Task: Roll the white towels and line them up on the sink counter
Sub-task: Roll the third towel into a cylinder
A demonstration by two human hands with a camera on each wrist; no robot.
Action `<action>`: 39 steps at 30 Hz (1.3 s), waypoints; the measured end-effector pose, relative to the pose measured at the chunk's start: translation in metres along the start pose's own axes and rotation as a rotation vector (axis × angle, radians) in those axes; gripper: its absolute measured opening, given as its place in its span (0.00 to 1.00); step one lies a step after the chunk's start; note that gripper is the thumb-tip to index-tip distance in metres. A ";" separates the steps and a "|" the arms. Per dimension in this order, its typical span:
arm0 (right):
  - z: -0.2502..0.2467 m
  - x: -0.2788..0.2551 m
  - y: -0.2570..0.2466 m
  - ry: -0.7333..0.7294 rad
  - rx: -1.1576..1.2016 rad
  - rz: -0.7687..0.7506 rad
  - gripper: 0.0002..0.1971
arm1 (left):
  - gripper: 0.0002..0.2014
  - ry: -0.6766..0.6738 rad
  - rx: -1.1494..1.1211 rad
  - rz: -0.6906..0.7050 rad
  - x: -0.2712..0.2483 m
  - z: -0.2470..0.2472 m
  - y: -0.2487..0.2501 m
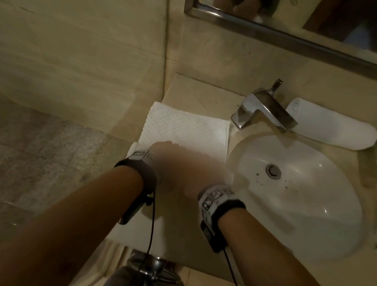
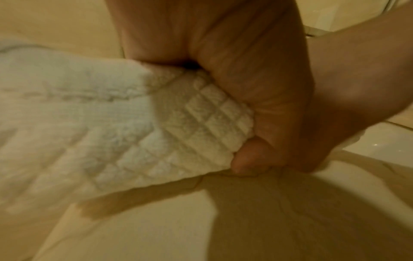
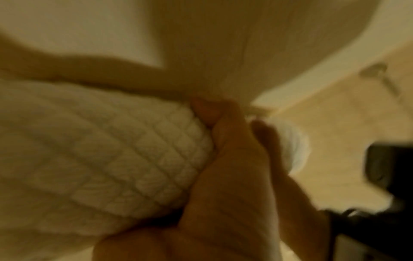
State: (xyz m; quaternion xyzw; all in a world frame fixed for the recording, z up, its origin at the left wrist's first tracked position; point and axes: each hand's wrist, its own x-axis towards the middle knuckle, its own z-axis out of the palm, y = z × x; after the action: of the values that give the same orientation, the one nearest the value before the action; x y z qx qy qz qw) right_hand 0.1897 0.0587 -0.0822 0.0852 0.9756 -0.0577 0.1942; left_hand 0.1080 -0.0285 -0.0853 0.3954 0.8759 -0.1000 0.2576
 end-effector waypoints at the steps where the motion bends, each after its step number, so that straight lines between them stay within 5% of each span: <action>1: -0.006 0.002 0.002 -0.043 0.019 -0.009 0.33 | 0.44 0.020 -0.011 0.001 -0.003 0.001 0.001; 6: -0.023 0.008 0.003 -0.175 0.041 -0.028 0.20 | 0.33 0.285 0.063 0.073 -0.025 0.020 0.002; 9: -0.022 0.008 0.003 -0.184 0.071 0.009 0.25 | 0.34 0.195 0.020 0.040 -0.017 0.010 0.004; 15: 0.003 -0.005 0.002 0.078 -0.008 -0.020 0.36 | 0.42 -0.091 -0.072 -0.009 0.004 -0.007 0.001; 19: -0.013 0.005 0.004 -0.021 0.023 -0.047 0.39 | 0.45 0.059 -0.081 0.019 -0.005 -0.001 -0.001; 23: -0.028 0.010 0.007 -0.094 0.052 -0.032 0.27 | 0.40 0.284 0.127 0.095 -0.021 0.008 0.003; 28: -0.035 0.017 0.008 -0.191 0.118 0.013 0.32 | 0.46 0.170 0.062 0.051 -0.008 -0.006 0.004; 31: -0.027 0.013 0.009 -0.067 0.038 -0.038 0.43 | 0.46 0.054 -0.001 0.018 0.006 -0.015 0.000; 33: -0.020 0.006 0.008 0.023 -0.033 -0.082 0.41 | 0.38 0.009 -0.049 0.010 0.011 -0.013 -0.002; 39: -0.033 0.023 0.008 -0.061 0.008 -0.062 0.37 | 0.42 0.106 -0.107 -0.005 0.006 -0.014 -0.007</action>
State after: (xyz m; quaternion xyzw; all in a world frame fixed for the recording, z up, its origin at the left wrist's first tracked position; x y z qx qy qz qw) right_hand 0.1583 0.0742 -0.0611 0.0538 0.9712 -0.0702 0.2214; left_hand 0.0945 -0.0243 -0.0770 0.3836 0.8934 -0.0328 0.2315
